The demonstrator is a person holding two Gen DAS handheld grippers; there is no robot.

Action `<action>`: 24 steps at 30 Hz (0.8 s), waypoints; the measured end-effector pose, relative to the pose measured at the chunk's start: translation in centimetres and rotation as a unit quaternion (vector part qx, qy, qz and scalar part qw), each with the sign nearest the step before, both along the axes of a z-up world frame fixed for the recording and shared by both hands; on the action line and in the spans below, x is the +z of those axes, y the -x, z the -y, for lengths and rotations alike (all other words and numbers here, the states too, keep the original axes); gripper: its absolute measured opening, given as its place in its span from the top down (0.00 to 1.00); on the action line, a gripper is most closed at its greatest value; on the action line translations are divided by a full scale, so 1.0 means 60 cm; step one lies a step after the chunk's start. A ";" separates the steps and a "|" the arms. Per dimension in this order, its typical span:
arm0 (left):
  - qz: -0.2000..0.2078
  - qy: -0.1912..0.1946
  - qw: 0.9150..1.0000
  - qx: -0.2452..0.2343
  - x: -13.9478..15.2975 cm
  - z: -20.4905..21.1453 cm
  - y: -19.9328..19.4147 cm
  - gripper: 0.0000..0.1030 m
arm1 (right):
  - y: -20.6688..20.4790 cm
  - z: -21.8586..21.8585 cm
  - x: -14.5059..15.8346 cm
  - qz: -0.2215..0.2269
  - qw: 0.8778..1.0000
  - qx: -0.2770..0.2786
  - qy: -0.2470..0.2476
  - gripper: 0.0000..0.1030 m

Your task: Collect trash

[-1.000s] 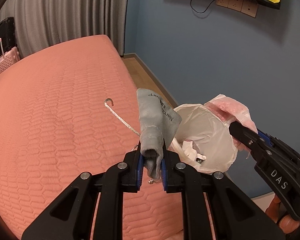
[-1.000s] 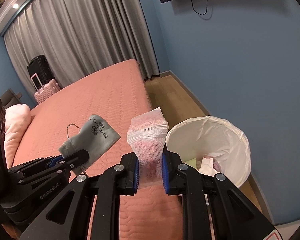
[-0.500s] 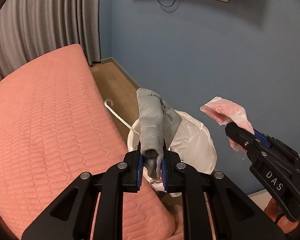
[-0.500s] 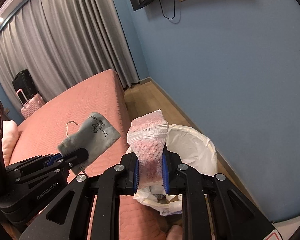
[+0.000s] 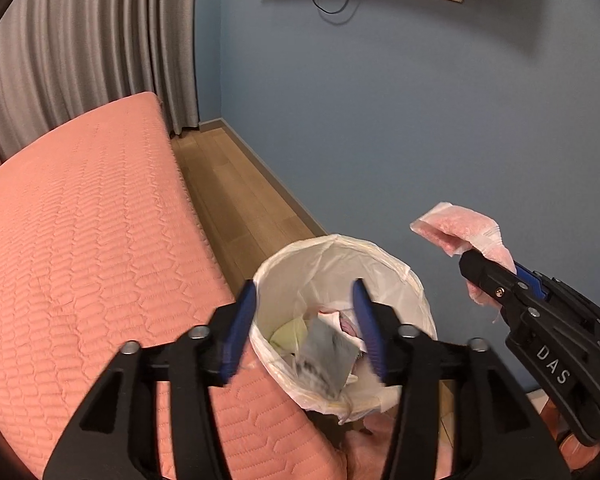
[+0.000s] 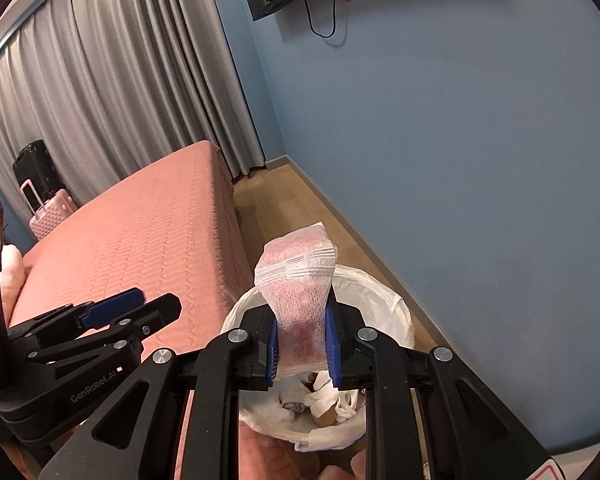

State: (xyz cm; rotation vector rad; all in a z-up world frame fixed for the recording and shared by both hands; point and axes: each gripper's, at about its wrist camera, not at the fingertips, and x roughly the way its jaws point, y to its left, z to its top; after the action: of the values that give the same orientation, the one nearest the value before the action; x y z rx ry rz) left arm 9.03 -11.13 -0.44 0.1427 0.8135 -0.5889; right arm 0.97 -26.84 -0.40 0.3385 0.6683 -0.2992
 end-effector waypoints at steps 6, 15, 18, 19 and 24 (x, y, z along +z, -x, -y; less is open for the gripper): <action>0.003 0.007 0.999 0.033 0.001 -0.032 -0.010 0.36 | -0.009 -0.009 0.003 0.009 1.000 0.003 -0.004 0.72; 0.008 0.008 0.998 0.066 0.000 -0.076 -0.013 0.29 | -0.013 -0.038 0.008 0.007 1.000 0.021 0.000 0.66; 0.014 0.007 0.997 0.073 0.003 -0.088 -0.009 0.24 | -0.008 -0.048 0.010 0.004 1.000 0.029 0.001 0.65; 0.017 0.005 0.997 0.076 0.005 -0.091 -0.007 0.22 | -0.005 -0.051 0.010 0.001 0.999 0.032 0.002 0.65; 0.023 0.003 0.996 0.088 0.011 -0.110 0.008 0.18 | 0.012 -0.061 0.009 -0.013 0.999 0.042 0.009 0.60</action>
State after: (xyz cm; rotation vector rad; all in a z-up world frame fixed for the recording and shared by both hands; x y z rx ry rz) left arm 8.57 -4.52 0.24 0.0787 0.7709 -0.4207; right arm 0.28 -23.20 0.16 0.2895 0.7028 -0.2288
